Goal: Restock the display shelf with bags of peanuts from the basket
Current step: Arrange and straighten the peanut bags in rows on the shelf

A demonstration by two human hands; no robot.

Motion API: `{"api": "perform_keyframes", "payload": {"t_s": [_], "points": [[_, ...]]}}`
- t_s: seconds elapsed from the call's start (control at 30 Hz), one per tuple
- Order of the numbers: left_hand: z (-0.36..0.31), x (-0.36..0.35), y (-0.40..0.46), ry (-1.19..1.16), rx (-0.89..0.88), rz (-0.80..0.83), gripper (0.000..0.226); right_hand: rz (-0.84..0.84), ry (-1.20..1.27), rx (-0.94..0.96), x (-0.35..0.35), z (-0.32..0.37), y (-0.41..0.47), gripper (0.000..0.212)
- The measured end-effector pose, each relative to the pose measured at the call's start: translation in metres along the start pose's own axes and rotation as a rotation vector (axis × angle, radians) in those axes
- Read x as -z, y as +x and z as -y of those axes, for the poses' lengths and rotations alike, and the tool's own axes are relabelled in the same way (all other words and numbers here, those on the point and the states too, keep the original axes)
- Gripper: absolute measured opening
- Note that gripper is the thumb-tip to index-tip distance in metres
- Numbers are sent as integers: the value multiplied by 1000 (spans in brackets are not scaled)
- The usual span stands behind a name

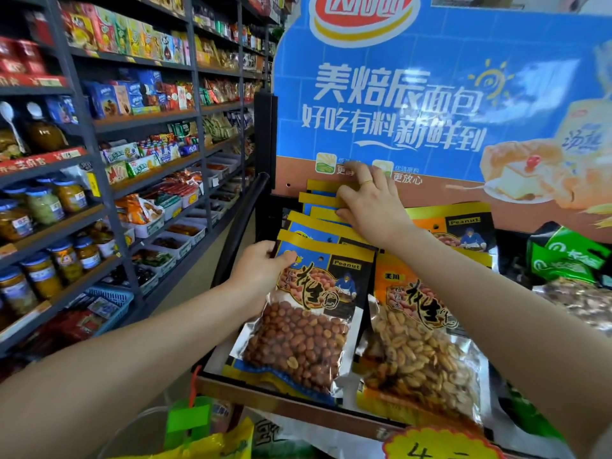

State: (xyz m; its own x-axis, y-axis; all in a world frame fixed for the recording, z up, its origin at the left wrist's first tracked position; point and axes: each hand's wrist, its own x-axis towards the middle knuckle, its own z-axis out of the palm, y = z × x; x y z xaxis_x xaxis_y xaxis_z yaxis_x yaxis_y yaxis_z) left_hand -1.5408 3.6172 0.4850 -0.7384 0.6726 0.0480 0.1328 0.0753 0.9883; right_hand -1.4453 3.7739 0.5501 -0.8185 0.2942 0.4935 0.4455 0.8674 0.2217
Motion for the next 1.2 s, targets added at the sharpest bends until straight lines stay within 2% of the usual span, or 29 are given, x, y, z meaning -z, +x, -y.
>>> {"api": "perform_keyframes", "payload": {"t_s": [0.1, 0.27, 0.4, 0.5, 0.57, 0.63, 0.67, 0.8, 0.87, 0.97, 1.03, 1.13, 1.2], "points": [[9, -10, 2, -60, 16, -29, 6, 56, -9, 23, 1, 0, 3, 27], [14, -20, -1, -60, 37, -79, 6, 269, 166, 46, 8, -4, 9, 25], [6, -18, -5, -93, -12, -110, 6, 153, 247, -48, 15, -3, 17, 30], [-9, -12, 3, -90, -152, -198, 7, 19, 347, -47, 29, -6, 36, 32], [-17, -7, 14, -88, -240, -219, 6, 0, 428, -21, 38, -9, 52, 29], [-17, -6, 21, -68, -242, -169, 6, 64, 450, 20, 40, -7, 60, 28], [-16, -7, 21, -37, -216, -148, 13, 113, 453, 42, 39, -3, 60, 29], [-14, -12, 3, 193, -111, -77, 65, 210, 506, 19, 33, 4, 56, 36], [-14, -9, 3, 136, -97, -44, 82, 204, 435, -53, 33, -3, 56, 34], [-8, -7, 11, 58, -113, 35, 77, 158, 392, -145, 36, -20, 43, 36], [-7, -5, 16, 40, -113, 62, 75, 169, 438, -178, 35, -33, 31, 29], [-10, -6, 27, 16, -171, 38, 82, 273, 728, -277, 32, -45, 14, 19], [-13, -8, 31, 37, -184, 30, 84, 247, 895, -332, 29, -43, 12, 20]]}}
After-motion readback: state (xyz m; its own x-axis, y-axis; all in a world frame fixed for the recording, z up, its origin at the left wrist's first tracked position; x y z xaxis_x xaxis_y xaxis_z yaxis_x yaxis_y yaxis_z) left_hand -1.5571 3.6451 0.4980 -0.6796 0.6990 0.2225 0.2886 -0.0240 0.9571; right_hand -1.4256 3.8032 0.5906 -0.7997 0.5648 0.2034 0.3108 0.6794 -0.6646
